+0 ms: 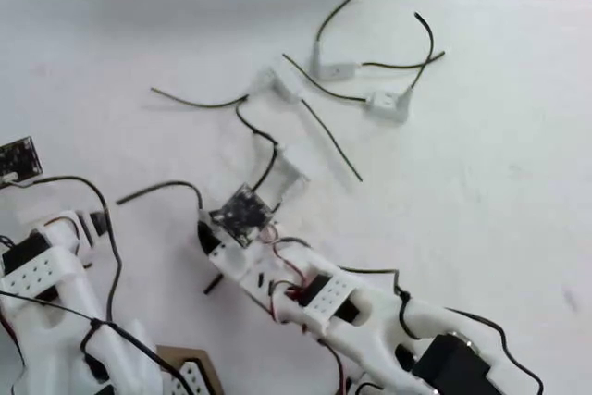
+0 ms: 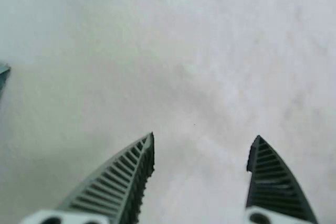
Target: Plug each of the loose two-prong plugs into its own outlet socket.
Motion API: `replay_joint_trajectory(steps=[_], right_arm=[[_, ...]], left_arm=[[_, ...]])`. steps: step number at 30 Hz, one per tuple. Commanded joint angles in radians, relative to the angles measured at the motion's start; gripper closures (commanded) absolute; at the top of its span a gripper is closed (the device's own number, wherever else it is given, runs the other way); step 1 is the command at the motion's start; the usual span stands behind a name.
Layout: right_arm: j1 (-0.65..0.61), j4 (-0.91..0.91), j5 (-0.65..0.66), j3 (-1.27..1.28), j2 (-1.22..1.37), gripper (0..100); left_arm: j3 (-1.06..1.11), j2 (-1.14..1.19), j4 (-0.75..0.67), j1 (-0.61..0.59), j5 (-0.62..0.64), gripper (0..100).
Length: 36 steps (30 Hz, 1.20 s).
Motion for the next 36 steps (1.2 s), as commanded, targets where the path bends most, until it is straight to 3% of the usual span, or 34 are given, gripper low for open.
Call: replay_joint_trajectory(steps=[1, 12, 36], right_arm=[[0.016, -0.042, 0.008, -0.043, -0.004, 98.1], [0.056, -0.024, 0.009, -0.043, 0.01, 98.1], [0.018, -0.013, 0.009, -0.092, 0.147, 98.1]], left_arm=[[-0.003, -0.019, -0.017, 0.013, 0.0, 72], [-0.003, -0.019, -0.017, 0.013, 0.0, 72], [-0.003, -0.019, -0.017, 0.013, 0.0, 72]])
